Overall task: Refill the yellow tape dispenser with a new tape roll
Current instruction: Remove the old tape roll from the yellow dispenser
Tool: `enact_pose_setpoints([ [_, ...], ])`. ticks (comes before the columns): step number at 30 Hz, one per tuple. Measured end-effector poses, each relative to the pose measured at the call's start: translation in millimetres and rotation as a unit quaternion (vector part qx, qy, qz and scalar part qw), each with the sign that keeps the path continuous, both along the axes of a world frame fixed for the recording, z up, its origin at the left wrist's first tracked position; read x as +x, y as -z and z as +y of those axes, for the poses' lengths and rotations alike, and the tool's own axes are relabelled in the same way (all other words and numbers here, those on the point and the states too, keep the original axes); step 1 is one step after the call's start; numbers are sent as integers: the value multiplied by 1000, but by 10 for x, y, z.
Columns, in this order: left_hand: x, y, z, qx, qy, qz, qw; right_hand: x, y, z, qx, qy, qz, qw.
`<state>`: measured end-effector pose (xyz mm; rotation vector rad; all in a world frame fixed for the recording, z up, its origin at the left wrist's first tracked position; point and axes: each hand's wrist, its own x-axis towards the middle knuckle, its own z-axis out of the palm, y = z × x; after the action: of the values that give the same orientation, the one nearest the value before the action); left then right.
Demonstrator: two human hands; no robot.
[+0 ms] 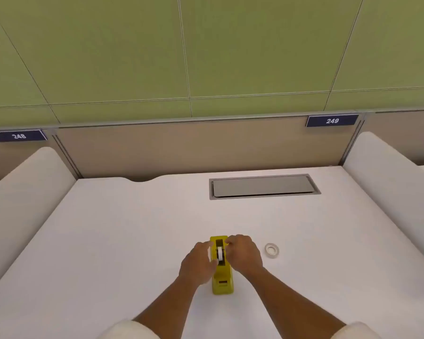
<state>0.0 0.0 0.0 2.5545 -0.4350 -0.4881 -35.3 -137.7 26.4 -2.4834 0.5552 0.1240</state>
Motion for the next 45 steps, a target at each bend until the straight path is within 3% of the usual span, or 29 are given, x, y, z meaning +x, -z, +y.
enact_pose_setpoints([
  [6,-25,89,-62,-1,-6,34,999,35,186,1,29,2,41,999],
  [16,106,213,-157,56,30,24,998,170,421,51,26,-31,23,999],
  [31,190,346,-155,97,43,45,993,296,475,130,44,37,15,998],
  [45,206,304,-243,108,7,32,994,334,507,87,178,111,-61,976],
])
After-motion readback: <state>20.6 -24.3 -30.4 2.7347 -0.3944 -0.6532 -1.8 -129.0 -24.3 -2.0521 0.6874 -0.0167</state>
